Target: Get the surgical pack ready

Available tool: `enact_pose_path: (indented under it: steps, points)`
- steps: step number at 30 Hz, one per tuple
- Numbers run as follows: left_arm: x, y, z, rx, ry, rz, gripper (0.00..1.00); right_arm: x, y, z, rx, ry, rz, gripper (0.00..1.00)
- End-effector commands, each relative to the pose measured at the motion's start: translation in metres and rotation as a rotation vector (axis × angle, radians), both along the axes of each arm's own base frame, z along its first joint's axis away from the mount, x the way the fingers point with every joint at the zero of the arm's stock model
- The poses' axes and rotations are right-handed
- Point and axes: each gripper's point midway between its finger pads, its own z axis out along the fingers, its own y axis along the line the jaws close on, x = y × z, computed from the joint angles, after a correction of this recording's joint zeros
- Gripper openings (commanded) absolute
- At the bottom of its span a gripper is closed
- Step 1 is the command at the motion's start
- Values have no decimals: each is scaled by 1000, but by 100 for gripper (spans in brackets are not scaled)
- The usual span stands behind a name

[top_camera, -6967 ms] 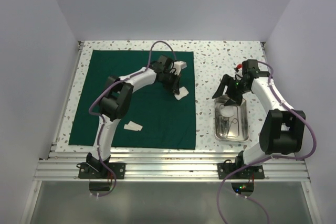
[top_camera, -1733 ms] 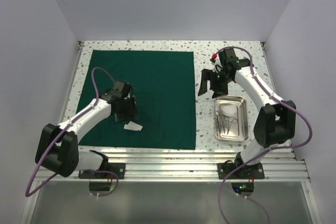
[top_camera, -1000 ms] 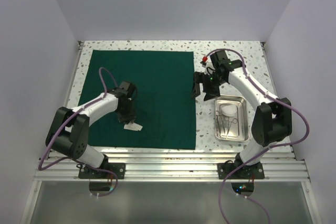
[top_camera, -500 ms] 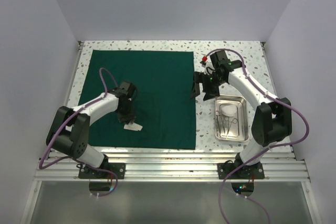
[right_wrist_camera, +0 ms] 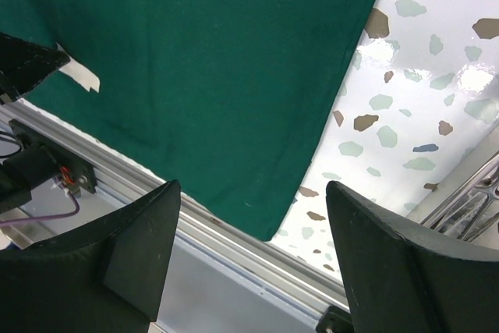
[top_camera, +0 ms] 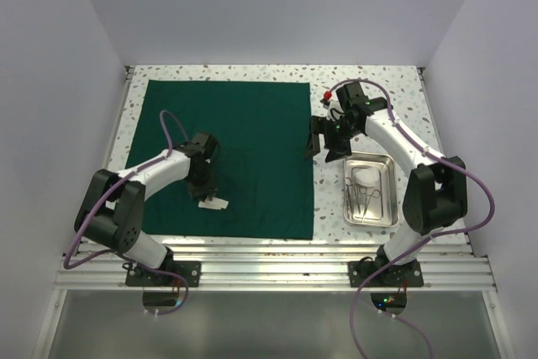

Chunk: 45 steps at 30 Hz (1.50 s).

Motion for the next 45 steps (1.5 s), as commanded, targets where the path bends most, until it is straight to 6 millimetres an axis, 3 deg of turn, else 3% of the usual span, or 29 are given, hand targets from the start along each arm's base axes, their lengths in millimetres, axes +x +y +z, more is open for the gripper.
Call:
enact_pose_path:
  steps: [1,5,8,11,16,19,22,26,27,30,36,45]
  points:
    - [2,2,-10,8,-4,-10,30,0,6,7,37,-16,9,79]
    - [8,-2,-6,-9,-24,-19,22,0,7,6,38,-16,12,79]
    - [14,-5,-1,-23,-44,-25,8,-1,9,7,41,-18,17,79]
    - [24,-11,9,-49,-79,-46,0,-1,10,6,40,-14,17,79]
    - [33,-18,35,-83,-125,-64,0,-1,15,10,50,-18,30,79]
    - [40,-30,57,-146,-160,-91,0,-3,28,13,63,-21,68,79]
    - [44,-48,78,-241,-206,-141,0,-11,55,19,148,-7,149,79]
    - [47,-79,105,-410,-278,-246,0,-33,103,44,391,15,300,77]
    - [44,-90,114,-476,-294,-293,0,-38,118,58,496,-1,358,77]
    - [38,-110,132,-592,-340,-387,0,-56,137,72,600,1,443,76]
    - [27,-136,168,-772,-429,-543,0,-75,143,65,672,21,513,74]
    - [3,-152,189,-929,-461,-635,0,-95,143,65,716,20,556,68]
